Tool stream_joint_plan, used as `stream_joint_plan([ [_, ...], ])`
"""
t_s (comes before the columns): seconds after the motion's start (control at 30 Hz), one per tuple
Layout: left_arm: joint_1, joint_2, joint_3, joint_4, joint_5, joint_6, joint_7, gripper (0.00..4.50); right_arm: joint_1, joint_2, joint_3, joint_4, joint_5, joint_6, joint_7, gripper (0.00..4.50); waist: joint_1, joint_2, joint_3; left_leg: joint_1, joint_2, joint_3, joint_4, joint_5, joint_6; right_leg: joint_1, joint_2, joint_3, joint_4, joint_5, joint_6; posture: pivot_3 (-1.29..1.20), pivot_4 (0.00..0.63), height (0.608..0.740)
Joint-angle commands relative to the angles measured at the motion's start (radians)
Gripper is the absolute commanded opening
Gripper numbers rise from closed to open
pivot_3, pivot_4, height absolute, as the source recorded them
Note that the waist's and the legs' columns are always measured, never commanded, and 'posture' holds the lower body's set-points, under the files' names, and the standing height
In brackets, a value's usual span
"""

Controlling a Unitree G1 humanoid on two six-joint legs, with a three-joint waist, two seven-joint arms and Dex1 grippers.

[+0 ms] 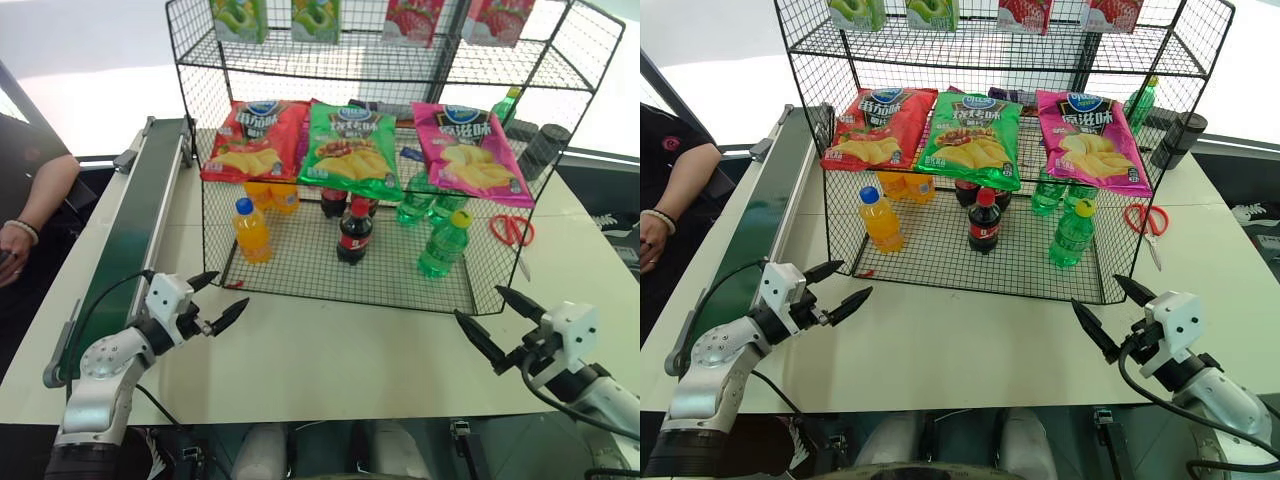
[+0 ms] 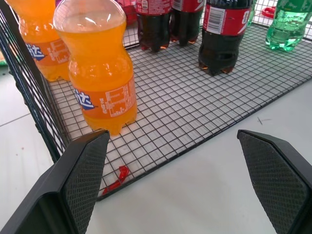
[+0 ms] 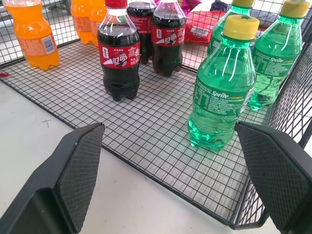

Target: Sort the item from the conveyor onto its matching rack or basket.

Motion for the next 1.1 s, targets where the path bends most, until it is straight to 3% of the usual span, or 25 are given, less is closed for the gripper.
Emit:
stream_joint_plan([
  [0.03,0.001,0.004,0.014,-0.028,-0.011,-0.015,-0.005,4.5,-0.01,0.003,-0.003,-0.006,0.01,-0.023,0.003,4.46,0.0,0.0,0.0,0.0,0.0,0.0,0.0,0.0,0.0,0.0,0.0,0.0,0.0,0.0,0.0,0.0,0.15,0.732],
  [1.1,-0.019,-0.004,0.007,-0.041,-0.001,-0.003,0.033,4.5,-0.028,0.006,0.026,-0.013,-0.009,-0.019,-0.041,4.46,0.0,0.0,0.0,0.0,0.0,0.0,0.0,0.0,0.0,0.0,0.0,0.0,0.0,0.0,0.0,0.0,0.15,0.732],
])
